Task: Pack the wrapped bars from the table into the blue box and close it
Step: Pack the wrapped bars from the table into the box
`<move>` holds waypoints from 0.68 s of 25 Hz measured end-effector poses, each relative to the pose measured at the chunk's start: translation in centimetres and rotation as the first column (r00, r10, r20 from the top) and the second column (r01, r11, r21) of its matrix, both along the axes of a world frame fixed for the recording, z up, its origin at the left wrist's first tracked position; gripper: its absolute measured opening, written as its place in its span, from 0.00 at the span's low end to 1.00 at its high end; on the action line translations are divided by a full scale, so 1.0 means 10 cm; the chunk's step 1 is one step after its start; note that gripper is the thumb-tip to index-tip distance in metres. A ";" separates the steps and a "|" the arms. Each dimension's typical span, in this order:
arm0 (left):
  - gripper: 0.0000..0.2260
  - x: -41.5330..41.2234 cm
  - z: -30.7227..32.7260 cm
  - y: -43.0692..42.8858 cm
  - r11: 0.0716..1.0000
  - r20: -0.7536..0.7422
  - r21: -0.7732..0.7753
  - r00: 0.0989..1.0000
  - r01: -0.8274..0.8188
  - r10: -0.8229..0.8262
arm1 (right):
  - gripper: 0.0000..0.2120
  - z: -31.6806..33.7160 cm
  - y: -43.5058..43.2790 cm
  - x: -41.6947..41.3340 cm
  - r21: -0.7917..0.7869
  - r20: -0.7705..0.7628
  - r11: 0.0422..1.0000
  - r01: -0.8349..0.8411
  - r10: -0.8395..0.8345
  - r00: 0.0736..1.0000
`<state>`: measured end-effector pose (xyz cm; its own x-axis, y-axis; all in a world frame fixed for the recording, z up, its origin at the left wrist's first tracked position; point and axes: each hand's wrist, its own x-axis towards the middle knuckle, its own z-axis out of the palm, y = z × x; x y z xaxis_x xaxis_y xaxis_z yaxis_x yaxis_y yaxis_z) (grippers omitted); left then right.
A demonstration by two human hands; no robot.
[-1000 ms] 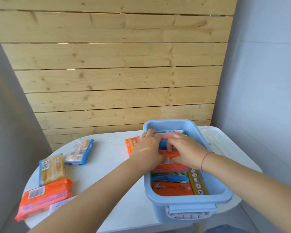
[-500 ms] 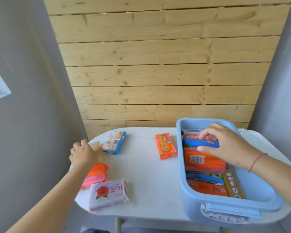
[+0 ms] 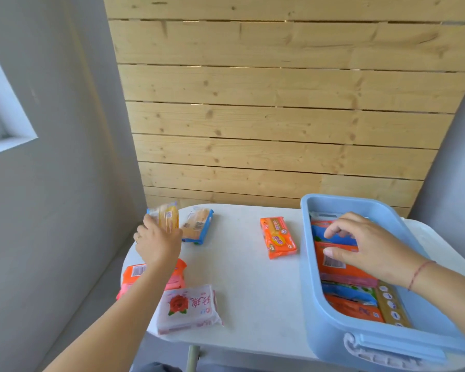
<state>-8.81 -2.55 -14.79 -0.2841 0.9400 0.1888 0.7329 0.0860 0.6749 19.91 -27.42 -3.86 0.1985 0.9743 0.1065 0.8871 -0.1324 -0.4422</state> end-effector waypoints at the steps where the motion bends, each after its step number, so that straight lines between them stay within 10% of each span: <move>1: 0.30 0.09 0.09 -0.09 0.990 0.024 0.123 0.997 0.070 -0.074 | 0.09 0.00 0.01 0.00 0.008 -0.001 1.000 0.002 -0.002 1.000; 5: 0.30 0.85 0.59 -0.75 0.770 0.005 0.405 0.842 0.492 -0.540 | 0.17 0.04 0.02 0.04 0.074 -0.101 0.995 0.065 -0.057 0.993; 9: 0.38 1.50 1.04 -1.42 0.348 -0.269 0.331 0.441 0.877 -0.856 | 0.37 0.23 -0.14 0.19 0.159 -0.494 0.978 0.133 -0.038 0.869; 12: 0.42 1.66 1.13 -1.68 0.082 -0.413 0.217 0.168 0.973 -0.895 | 0.28 0.37 -0.38 0.41 0.100 -0.543 0.992 0.080 -0.014 0.840; 14: 0.45 1.69 1.06 -1.75 0.033 -0.413 0.129 0.084 0.991 -0.907 | 0.22 0.37 -0.48 0.46 0.015 -0.451 0.998 0.067 -0.053 0.891; 17: 0.41 1.69 0.95 -1.66 0.200 -0.407 0.012 0.187 0.980 -0.894 | 0.16 0.12 -0.48 0.34 -0.012 -0.297 0.995 0.101 -0.100 0.950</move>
